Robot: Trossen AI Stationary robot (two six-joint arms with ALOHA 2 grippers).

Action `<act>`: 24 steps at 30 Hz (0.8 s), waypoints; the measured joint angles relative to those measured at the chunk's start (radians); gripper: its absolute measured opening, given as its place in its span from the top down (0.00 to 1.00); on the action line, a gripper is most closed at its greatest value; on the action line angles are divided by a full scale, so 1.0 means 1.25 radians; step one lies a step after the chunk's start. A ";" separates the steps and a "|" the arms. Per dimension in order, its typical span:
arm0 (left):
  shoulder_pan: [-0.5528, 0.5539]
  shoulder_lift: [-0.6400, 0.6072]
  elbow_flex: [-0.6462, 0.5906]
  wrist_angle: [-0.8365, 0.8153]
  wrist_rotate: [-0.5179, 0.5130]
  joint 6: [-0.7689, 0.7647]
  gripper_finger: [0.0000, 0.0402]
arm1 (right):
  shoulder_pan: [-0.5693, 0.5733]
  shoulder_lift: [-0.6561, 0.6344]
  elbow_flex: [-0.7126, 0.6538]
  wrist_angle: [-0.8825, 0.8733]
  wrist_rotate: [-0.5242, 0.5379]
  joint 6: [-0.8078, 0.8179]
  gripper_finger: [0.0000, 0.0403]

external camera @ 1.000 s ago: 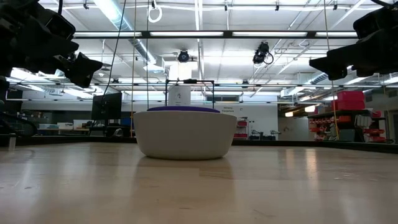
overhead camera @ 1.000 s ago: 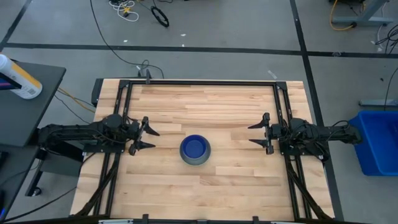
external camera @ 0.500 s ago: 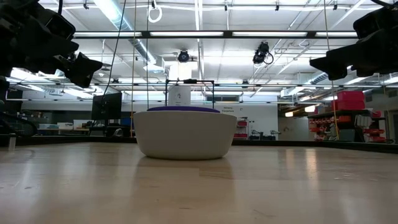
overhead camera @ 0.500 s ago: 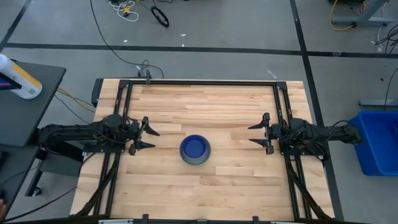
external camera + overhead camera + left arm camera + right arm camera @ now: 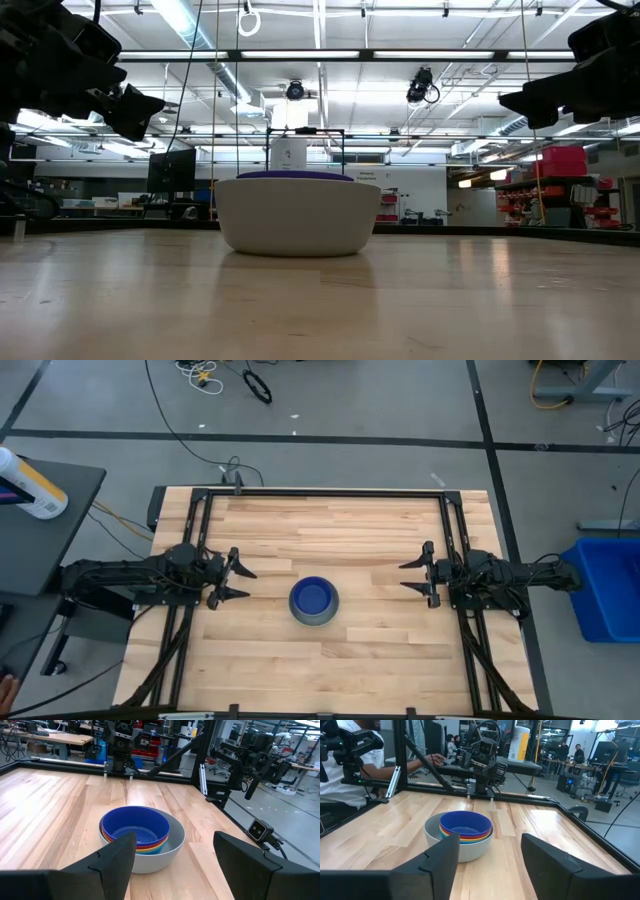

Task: Nest bowls inside each other
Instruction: Return to Home Position

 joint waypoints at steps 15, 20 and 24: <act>0.000 0.000 0.000 0.000 0.000 0.000 0.32 | 0.000 0.000 0.000 0.000 0.000 0.000 0.52; 0.000 0.000 0.000 0.000 0.000 0.000 0.32 | 0.000 0.000 0.000 0.000 0.000 0.000 0.53; 0.000 0.000 0.000 0.000 0.000 0.000 0.32 | 0.000 0.000 0.000 0.000 0.000 0.000 0.54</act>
